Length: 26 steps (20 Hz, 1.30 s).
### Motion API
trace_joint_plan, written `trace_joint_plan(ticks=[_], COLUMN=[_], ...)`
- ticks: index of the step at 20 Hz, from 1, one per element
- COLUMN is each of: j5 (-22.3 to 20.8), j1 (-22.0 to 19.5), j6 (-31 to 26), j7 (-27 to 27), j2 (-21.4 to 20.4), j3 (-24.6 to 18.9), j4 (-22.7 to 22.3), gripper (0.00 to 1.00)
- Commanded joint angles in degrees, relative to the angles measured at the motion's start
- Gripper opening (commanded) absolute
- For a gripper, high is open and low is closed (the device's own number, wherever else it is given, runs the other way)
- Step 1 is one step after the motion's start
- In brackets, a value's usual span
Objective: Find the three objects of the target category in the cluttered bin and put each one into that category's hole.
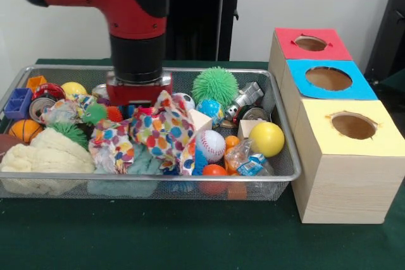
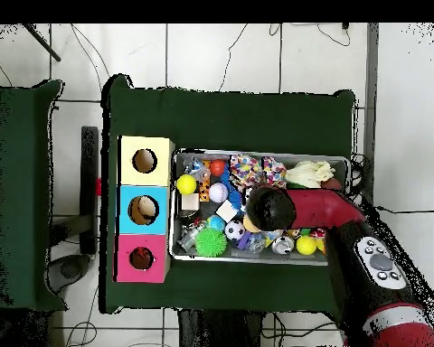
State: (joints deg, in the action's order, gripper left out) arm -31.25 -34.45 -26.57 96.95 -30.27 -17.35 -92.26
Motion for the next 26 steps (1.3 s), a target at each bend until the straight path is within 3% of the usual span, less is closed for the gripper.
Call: trace_joint_plan(ticks=[1, 14, 18, 26], j5=[4.3, 10.6, 12.3, 14.3], j1=[5.9, 9.5, 9.2, 4.6], j6=[1.0, 2.5, -1.0, -11.3], j7=[16.0, 13.6, 10.7, 0.4], j2=[-0.7, -2.3, -4.7, -12.9], j3=[4.0, 7.9, 7.5, 4.7], j4=[-10.1, -11.9, -12.3, -11.9], gripper=[1.0, 1.0, 1.0, 1.0])
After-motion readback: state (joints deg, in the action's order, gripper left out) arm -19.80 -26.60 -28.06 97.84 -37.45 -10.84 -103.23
